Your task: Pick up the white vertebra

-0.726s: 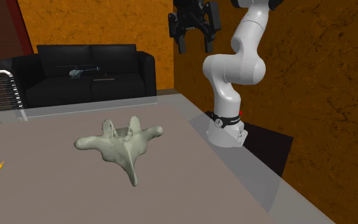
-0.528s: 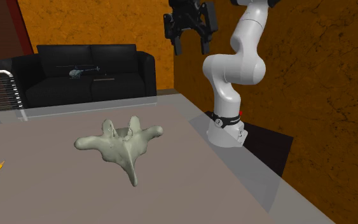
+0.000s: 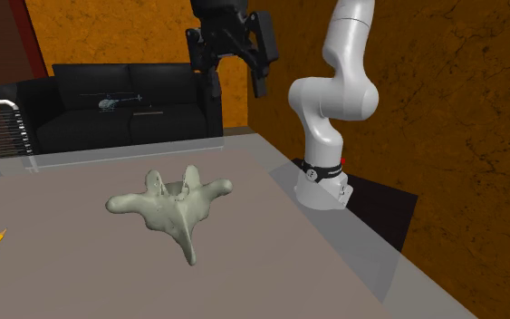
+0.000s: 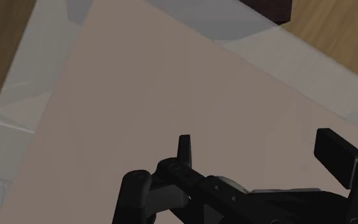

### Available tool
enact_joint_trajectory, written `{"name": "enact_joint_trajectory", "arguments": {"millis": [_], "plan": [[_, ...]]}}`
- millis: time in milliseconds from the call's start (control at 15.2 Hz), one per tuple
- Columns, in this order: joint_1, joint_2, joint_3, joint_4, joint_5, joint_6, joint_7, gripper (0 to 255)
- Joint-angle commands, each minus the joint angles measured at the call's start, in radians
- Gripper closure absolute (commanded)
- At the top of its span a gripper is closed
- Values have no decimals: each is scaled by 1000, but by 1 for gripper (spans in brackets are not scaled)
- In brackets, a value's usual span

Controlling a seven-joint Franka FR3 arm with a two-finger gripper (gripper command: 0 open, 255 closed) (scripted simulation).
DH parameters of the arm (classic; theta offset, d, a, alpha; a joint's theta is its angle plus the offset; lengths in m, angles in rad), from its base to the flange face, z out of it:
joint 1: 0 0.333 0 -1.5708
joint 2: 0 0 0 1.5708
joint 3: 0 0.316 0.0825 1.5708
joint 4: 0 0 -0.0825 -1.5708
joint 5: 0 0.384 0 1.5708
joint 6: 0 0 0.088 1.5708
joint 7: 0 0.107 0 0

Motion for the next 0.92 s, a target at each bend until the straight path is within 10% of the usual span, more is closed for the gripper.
{"name": "enact_joint_trajectory", "arguments": {"millis": [0,858], "plan": [[7,77,0,46,-2,31,-31,0],[46,536,29,471,-15,65,-163,0]]}}
